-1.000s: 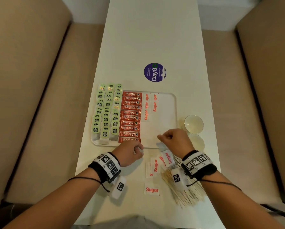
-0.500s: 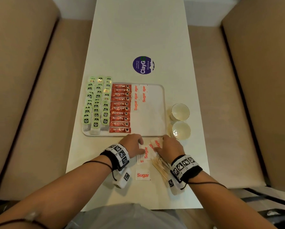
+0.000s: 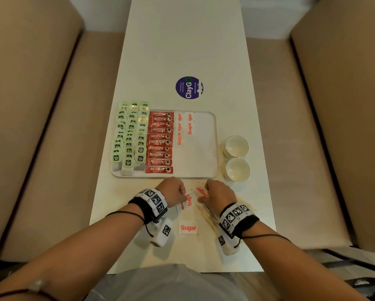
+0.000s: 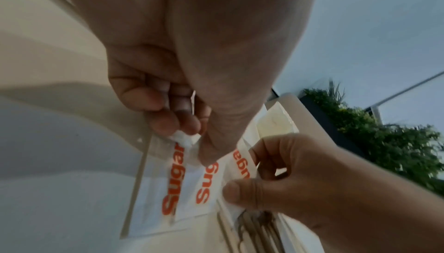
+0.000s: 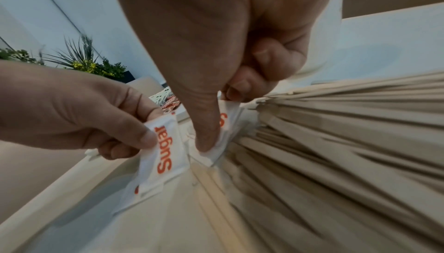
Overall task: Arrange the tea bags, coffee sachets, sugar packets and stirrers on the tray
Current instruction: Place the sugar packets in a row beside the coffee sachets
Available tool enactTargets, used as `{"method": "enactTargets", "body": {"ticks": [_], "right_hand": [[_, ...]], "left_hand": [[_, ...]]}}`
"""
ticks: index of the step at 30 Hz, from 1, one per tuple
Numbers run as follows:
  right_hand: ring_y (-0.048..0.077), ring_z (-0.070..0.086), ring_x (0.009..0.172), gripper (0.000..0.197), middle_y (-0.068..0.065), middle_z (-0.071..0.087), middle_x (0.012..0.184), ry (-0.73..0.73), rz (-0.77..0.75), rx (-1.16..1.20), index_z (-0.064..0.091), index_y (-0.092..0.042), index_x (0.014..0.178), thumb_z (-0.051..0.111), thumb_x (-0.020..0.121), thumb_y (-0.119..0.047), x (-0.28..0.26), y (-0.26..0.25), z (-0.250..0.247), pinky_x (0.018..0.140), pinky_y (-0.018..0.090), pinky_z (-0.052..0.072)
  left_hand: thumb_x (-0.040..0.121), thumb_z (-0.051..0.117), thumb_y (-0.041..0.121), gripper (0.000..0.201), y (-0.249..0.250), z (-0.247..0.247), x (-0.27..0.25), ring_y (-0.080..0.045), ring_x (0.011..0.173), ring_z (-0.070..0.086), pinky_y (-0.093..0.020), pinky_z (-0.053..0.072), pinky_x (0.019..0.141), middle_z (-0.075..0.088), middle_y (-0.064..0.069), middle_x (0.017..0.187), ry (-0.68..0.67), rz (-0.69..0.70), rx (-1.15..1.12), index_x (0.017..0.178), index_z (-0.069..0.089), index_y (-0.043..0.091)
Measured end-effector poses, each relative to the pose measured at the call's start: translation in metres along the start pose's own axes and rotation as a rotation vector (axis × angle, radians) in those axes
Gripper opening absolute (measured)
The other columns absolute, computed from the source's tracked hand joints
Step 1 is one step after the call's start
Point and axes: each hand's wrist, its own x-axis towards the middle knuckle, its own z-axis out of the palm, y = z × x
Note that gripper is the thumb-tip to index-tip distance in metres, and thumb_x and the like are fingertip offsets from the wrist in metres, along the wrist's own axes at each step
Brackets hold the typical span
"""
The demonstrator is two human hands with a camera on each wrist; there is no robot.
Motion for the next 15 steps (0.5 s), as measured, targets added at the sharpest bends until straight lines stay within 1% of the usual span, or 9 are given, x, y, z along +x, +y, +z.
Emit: {"method": "enactTargets", "body": {"ticks": [2, 4, 6, 7, 9, 10, 11, 13, 15], "right_hand": [[0.022, 0.063, 0.103, 0.043, 0.001, 0.062, 0.118, 0.008, -0.011, 0.005, 0.060, -0.017, 0.120, 0.074, 0.088, -0.043, 0.000, -0.001, 0.000, 0.081, 0.031, 0.050], [0.023, 0.063, 0.099, 0.038, 0.002, 0.059, 0.117, 0.018, -0.011, 0.025, 0.064, -0.017, 0.118, 0.073, 0.089, -0.040, 0.001, -0.004, -0.001, 0.076, 0.030, 0.048], [0.022, 0.062, 0.092, 0.031, 0.001, 0.058, 0.111, 0.015, -0.010, 0.033, 0.066, -0.017, 0.112, 0.072, 0.089, -0.037, 0.002, -0.006, -0.003, 0.073, 0.031, 0.048], [0.020, 0.061, 0.088, 0.028, 0.000, 0.059, 0.105, 0.005, -0.010, 0.035, 0.066, -0.017, 0.108, 0.072, 0.089, -0.037, 0.002, -0.007, -0.003, 0.072, 0.031, 0.048], [0.018, 0.060, 0.082, 0.021, -0.004, 0.061, 0.091, -0.011, -0.001, 0.046, 0.066, -0.019, 0.099, 0.072, 0.089, -0.036, 0.002, -0.009, -0.005, 0.070, 0.030, 0.047], [0.017, 0.060, 0.080, 0.019, -0.006, 0.061, 0.085, -0.013, 0.009, 0.068, 0.064, -0.020, 0.093, 0.072, 0.089, -0.037, 0.002, -0.010, -0.005, 0.068, 0.029, 0.046], [0.017, 0.061, 0.076, 0.021, -0.006, 0.061, 0.080, -0.013, 0.017, 0.101, 0.063, -0.021, 0.087, 0.072, 0.089, -0.039, 0.001, -0.010, -0.006, 0.065, 0.029, 0.045], [0.017, 0.061, 0.071, 0.023, -0.004, 0.064, 0.077, -0.018, 0.012, 0.191, 0.063, -0.020, 0.082, 0.074, 0.088, -0.040, 0.002, -0.013, -0.011, 0.064, 0.030, 0.048], [0.019, 0.065, 0.072, 0.023, 0.000, 0.069, 0.079, -0.031, -0.037, 0.291, 0.068, -0.018, 0.085, 0.075, 0.089, -0.040, 0.001, -0.016, -0.018, 0.067, 0.031, 0.052]], "left_hand": [[0.083, 0.075, 0.021, 0.020, -0.003, -0.007, -0.003, -0.014, 0.071, 0.062, -0.028, 0.052, 0.069, 0.066, 0.004, 0.074, -0.007, 0.008, -0.078, 0.069, 0.061, 0.021], [0.085, 0.071, 0.017, 0.025, -0.005, -0.014, -0.006, -0.015, 0.071, 0.065, -0.026, 0.048, 0.062, 0.067, 0.003, 0.071, 0.020, 0.014, -0.158, 0.064, 0.057, 0.019], [0.088, 0.067, 0.015, 0.024, -0.006, -0.021, -0.010, -0.012, 0.069, 0.064, -0.022, 0.045, 0.056, 0.068, 0.002, 0.073, 0.056, 0.012, -0.229, 0.066, 0.058, 0.017], [0.090, 0.065, 0.013, 0.024, -0.006, -0.024, -0.012, -0.011, 0.072, 0.065, -0.021, 0.046, 0.056, 0.069, 0.002, 0.076, 0.071, 0.014, -0.271, 0.068, 0.058, 0.015], [0.093, 0.059, 0.009, 0.024, -0.008, -0.027, -0.015, -0.007, 0.089, 0.069, -0.023, 0.051, 0.062, 0.073, 0.002, 0.087, 0.071, 0.012, -0.400, 0.069, 0.056, 0.013], [0.094, 0.056, 0.008, 0.025, -0.009, -0.027, -0.015, -0.008, 0.098, 0.070, -0.026, 0.054, 0.066, 0.076, 0.000, 0.094, 0.057, 0.006, -0.472, 0.070, 0.054, 0.012], [0.095, 0.053, 0.007, 0.024, -0.010, -0.027, -0.016, -0.010, 0.102, 0.071, -0.031, 0.057, 0.071, 0.077, -0.003, 0.098, 0.043, -0.007, -0.538, 0.071, 0.053, 0.011], [0.095, 0.048, 0.006, 0.021, -0.008, -0.029, -0.019, -0.021, 0.099, 0.074, -0.042, 0.057, 0.085, 0.078, -0.010, 0.095, 0.028, -0.057, -0.655, 0.076, 0.053, 0.009], [0.094, 0.044, 0.002, 0.018, -0.004, -0.031, -0.020, -0.034, 0.092, 0.074, -0.050, 0.055, 0.093, 0.075, -0.017, 0.086, 0.036, -0.107, -0.774, 0.079, 0.054, 0.005]]}}
